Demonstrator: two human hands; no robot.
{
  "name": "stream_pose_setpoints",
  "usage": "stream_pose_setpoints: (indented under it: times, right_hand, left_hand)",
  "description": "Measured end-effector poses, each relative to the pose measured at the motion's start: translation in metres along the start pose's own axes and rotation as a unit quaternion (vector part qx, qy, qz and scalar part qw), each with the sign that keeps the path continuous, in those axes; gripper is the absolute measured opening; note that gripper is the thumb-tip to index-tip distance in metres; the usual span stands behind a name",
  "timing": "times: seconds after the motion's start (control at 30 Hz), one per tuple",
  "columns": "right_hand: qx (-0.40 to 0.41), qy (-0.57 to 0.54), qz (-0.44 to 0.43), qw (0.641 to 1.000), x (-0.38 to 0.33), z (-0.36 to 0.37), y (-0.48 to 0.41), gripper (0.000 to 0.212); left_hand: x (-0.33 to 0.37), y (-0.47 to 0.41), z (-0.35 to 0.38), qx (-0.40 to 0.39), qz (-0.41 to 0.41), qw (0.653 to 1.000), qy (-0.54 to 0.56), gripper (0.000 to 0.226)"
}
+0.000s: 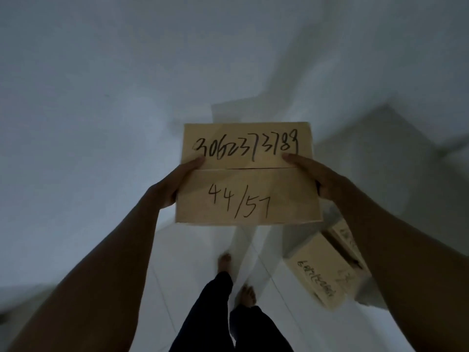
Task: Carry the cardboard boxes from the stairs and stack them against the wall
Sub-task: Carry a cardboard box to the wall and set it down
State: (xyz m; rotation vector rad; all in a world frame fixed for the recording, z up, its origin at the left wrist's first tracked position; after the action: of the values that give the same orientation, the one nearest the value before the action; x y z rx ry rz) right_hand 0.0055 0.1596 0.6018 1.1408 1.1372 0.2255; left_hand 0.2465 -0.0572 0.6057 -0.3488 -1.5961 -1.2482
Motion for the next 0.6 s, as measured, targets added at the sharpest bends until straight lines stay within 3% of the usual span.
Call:
stream_pose_setpoints:
  times: [0.33,0.53,0.6]
  right_hand:
    - [-0.142,0.112,-0.072,0.981,-0.061,0.214,0.064,0.03]
    - [-0.184,0.152,-0.086,0.967,-0.043,0.36,0.089,0.054]
    - [-0.2,0.168,-0.087,0.961,-0.032,0.413,0.102,0.052]
  left_hand:
    - [-0.027,0.182,-0.161,0.198,0.084,0.976,0.042,0.049]
    - [-0.08,0.291,-0.261,0.288,0.114,0.948,0.078,0.06]
    - [-0.102,0.331,-0.291,0.311,0.107,0.94,0.093,0.061]
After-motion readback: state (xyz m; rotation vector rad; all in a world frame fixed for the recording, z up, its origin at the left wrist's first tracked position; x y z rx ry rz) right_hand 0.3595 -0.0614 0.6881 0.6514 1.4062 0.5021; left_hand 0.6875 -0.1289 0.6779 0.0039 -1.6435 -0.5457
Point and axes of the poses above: each hand's wrist, its own y-axis away from the middle knuckle, its own z-axis out of the palm, x = y × z, the point moved 5 cm from there along -y, towards the middle knuckle, and after that the axes turned 8 degrees about z, right-handed, at the moved point
